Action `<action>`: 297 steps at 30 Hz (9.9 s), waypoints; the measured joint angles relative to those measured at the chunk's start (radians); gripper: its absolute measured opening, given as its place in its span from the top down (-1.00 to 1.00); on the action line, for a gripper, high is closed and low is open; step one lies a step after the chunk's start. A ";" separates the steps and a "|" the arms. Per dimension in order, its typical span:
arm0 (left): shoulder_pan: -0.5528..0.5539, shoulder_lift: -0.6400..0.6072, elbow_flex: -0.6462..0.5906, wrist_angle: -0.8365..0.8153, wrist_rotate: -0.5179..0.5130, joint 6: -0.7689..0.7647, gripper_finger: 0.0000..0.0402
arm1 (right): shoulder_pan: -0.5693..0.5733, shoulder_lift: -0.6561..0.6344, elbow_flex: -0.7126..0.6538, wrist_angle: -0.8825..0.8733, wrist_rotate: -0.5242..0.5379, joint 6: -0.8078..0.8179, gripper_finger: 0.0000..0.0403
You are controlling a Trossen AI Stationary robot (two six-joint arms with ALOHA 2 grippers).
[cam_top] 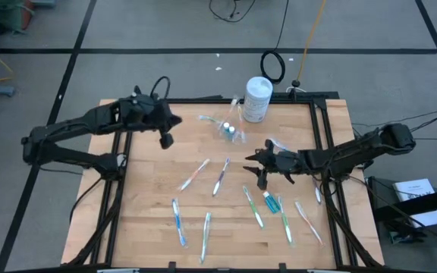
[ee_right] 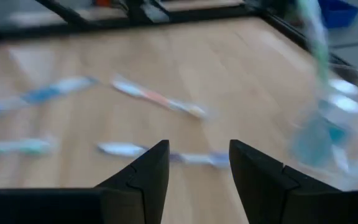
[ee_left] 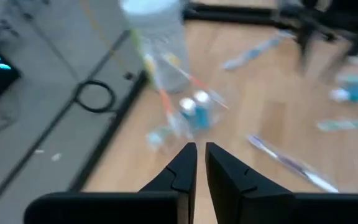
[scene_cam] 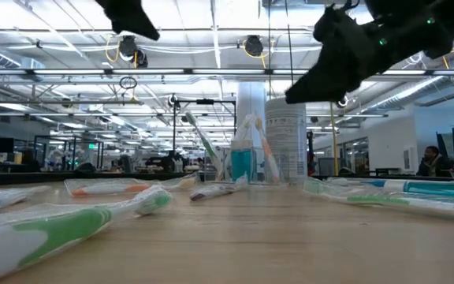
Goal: Pick & Place toothbrushing station
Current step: Put the blue toothbrush into the transparent organizer
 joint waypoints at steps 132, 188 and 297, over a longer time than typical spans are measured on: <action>0.043 -0.131 -0.434 0.740 -0.031 0.081 0.79 | -0.201 0.428 -0.001 0.642 0.632 -0.153 0.21; -0.719 0.296 -0.429 0.510 0.284 -0.104 0.28 | -0.100 -0.077 -0.001 0.006 0.442 -0.236 0.04; 0.040 1.013 -0.205 2.155 -0.217 0.202 0.96 | -0.041 -0.076 -0.001 -0.102 0.106 0.071 0.04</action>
